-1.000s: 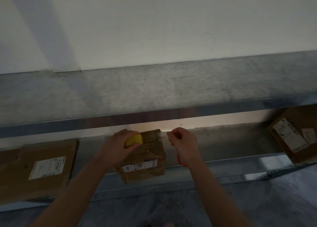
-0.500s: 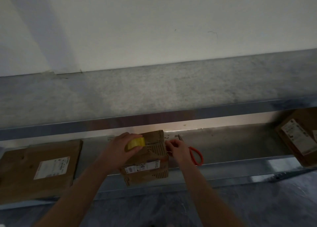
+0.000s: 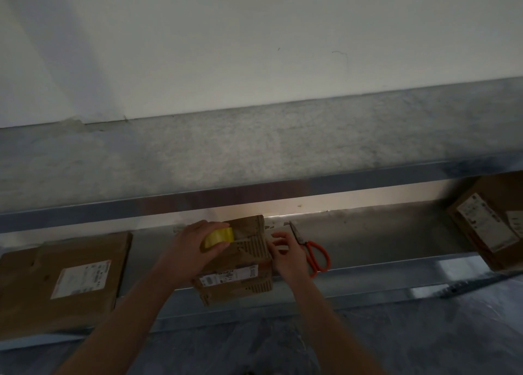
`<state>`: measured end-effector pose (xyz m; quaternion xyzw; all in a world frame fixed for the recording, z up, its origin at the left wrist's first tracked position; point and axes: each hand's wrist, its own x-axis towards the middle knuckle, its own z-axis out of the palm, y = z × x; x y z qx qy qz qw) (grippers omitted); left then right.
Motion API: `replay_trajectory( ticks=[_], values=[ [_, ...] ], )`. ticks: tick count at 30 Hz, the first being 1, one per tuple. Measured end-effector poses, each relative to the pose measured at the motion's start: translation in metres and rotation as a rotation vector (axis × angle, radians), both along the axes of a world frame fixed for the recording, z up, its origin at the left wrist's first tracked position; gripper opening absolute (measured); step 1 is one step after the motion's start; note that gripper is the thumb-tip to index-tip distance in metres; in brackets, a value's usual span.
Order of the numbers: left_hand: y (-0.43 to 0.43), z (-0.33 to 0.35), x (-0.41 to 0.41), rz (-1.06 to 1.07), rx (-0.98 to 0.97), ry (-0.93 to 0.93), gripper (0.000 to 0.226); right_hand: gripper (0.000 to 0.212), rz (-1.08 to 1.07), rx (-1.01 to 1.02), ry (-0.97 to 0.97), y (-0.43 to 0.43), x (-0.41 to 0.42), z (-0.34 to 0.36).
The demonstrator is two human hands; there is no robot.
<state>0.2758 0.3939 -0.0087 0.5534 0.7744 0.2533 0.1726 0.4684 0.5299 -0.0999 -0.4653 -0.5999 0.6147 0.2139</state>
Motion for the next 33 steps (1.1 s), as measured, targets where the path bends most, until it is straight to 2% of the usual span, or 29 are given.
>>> replay_trajectory(
  ticks=[2,4,7,9,17,21,24,29,33],
  values=[
    [0.000,0.001,0.001,-0.002,0.004,0.002,0.040,0.032,-0.011,0.004,-0.044,0.000,0.011,0.002],
    [0.000,0.002,0.003,-0.005,0.010,0.000,0.038,0.040,-0.018,0.042,0.003,-0.003,0.024,0.003],
    [0.001,0.006,0.004,-0.008,0.013,-0.001,0.038,0.076,0.223,0.138,0.064,-0.015,0.028,0.016],
    [0.000,0.007,0.005,-0.018,-0.008,-0.006,0.042,0.076,0.353,0.193,0.020,-0.022,0.016,0.025],
    [-0.010,0.038,-0.002,-0.056,0.032,-0.071,0.057,0.074,0.346,0.361,-0.061,-0.031,0.001,0.025],
    [-0.022,0.034,-0.011,-0.095,-0.050,0.060,0.046,0.075,0.394,0.390,-0.128,-0.021,0.001,0.029],
    [-0.028,0.030,-0.013,-0.021,0.045,0.061,0.032,0.075,0.428,0.439,-0.161,-0.018,0.002,0.029],
    [-0.026,0.046,-0.006,0.084,0.153,-0.048,0.041,0.072,0.394,0.418,-0.179,-0.023,-0.001,0.032],
    [-0.037,0.058,-0.020,0.055,0.066,0.049,0.044,0.073,0.395,0.397,-0.183,-0.025,-0.001,0.034]
  ],
)
